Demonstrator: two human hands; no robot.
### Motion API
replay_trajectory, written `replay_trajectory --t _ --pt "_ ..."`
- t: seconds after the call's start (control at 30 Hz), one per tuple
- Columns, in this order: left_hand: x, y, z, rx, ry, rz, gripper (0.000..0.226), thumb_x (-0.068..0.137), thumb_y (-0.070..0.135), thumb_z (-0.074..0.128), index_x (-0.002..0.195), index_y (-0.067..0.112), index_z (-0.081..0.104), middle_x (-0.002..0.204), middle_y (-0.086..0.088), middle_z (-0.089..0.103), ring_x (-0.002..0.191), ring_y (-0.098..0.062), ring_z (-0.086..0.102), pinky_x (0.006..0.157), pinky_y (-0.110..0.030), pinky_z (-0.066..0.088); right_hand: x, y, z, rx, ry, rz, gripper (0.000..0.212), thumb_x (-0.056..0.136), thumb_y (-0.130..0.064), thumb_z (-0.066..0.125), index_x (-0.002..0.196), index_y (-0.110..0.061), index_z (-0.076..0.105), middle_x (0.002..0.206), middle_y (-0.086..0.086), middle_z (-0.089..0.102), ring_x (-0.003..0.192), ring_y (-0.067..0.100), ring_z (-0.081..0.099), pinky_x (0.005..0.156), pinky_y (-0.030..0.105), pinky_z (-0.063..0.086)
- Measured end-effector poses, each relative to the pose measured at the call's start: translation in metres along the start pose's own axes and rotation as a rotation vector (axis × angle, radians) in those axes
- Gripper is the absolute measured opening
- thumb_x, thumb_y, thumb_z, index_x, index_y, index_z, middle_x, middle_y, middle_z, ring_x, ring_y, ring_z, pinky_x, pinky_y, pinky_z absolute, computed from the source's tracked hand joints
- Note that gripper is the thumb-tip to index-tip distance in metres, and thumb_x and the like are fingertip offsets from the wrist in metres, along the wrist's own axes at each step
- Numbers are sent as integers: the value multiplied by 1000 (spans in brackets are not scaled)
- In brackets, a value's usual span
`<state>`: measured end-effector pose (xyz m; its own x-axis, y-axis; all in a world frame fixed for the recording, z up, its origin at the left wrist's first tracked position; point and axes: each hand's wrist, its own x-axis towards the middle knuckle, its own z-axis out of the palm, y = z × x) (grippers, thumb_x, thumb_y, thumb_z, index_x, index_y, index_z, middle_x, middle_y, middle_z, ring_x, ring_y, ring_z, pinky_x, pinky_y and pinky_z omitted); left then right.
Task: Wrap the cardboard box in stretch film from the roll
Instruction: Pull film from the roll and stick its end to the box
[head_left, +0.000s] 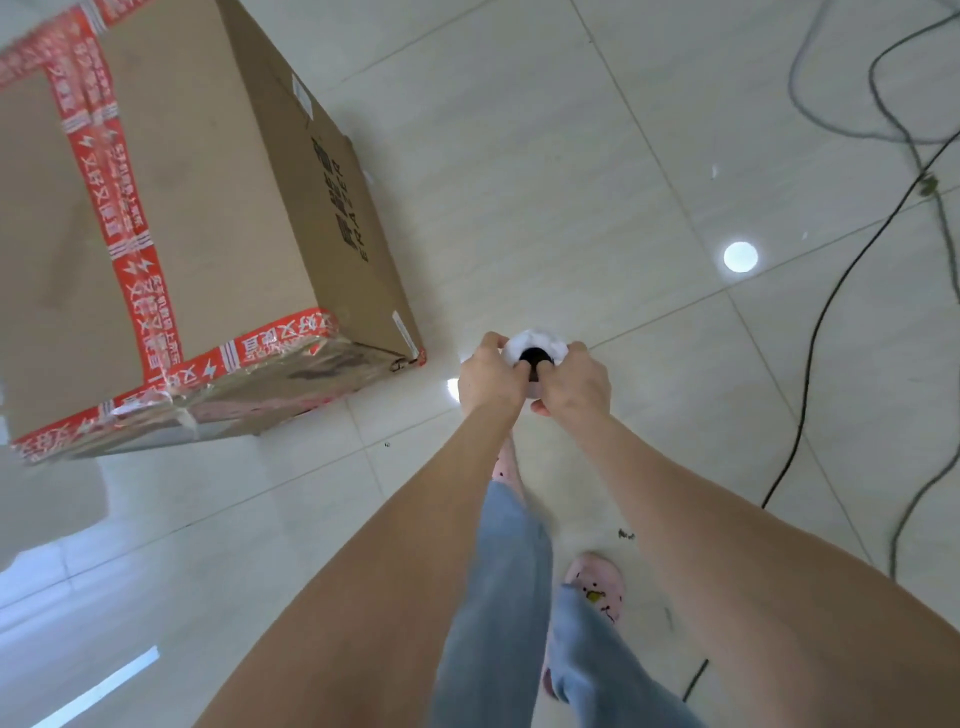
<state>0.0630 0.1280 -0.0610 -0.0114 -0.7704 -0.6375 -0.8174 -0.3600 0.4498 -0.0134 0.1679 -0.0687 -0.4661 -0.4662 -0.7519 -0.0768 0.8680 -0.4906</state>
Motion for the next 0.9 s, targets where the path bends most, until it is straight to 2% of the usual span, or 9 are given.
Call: replay_trajectory --t 0.13,0.2,0.3,0.43,0.6,0.67,0.77,0.83,0.9 --pt "-12 -18 5 -50 24 -10 26 82 11 53 108 13 53 93 -15 67 79 -34 67 71 -45 57 -12 14 8 -54 -14 -16 24 91 -20 44 110 -6 49 101 12 62 81 35 68 78 43 55" --pt "-12 -25 8 -73 11 -20 28 83 10 53 111 13 51 97 -16 66 81 -35 67 70 -46 57 -12 19 12 -89 -17 -27 25 92 -20 42 111 -6 48 104 12 62 87 35 66 81 43 53" --pt "-11 -37 10 -114 -11 -15 28 85 12 51 113 15 48 103 -14 63 75 -32 68 70 -45 57 -10 22 16 -103 -11 -32 27 93 -21 41 115 -8 47 105 11 61 88 34 66 81 42 53" --pt "-6 -52 7 -128 -14 9 31 86 24 54 116 19 48 108 -9 62 87 -27 64 76 -40 55 -13 26 28 -32 2 -19 30 92 -25 40 118 -12 45 102 10 60 86 33 66 81 41 54" --pt "9 -68 4 -119 -19 109 39 86 24 57 122 18 46 115 1 59 93 -20 60 73 -29 46 -18 35 55 100 145 -16 30 91 -31 45 118 -17 48 86 1 54 78 23 54 67 31 42" --pt "16 -71 2 -98 -65 179 42 86 20 53 127 21 47 107 6 60 95 -18 60 75 -29 46 -18 34 65 174 198 26 32 90 -33 47 117 -16 48 87 2 56 78 22 55 66 31 42" --pt "23 -73 -1 -81 -148 230 36 85 23 51 122 23 55 101 2 66 95 -23 64 79 -34 53 -15 33 73 279 263 44 32 88 -28 54 115 -11 51 89 2 57 77 21 55 65 28 41" --pt "26 -80 -5 -115 -213 208 36 85 29 56 121 22 55 102 0 65 96 -24 64 82 -36 55 -15 34 73 259 295 10 29 87 -25 56 112 -10 56 90 1 57 80 21 56 66 26 39" --pt "33 -84 -7 -108 -271 220 37 85 32 59 120 20 53 103 -1 63 99 -23 62 81 -31 51 -14 36 72 187 330 -29 27 86 -21 54 111 -12 60 92 1 58 82 20 53 68 26 38"
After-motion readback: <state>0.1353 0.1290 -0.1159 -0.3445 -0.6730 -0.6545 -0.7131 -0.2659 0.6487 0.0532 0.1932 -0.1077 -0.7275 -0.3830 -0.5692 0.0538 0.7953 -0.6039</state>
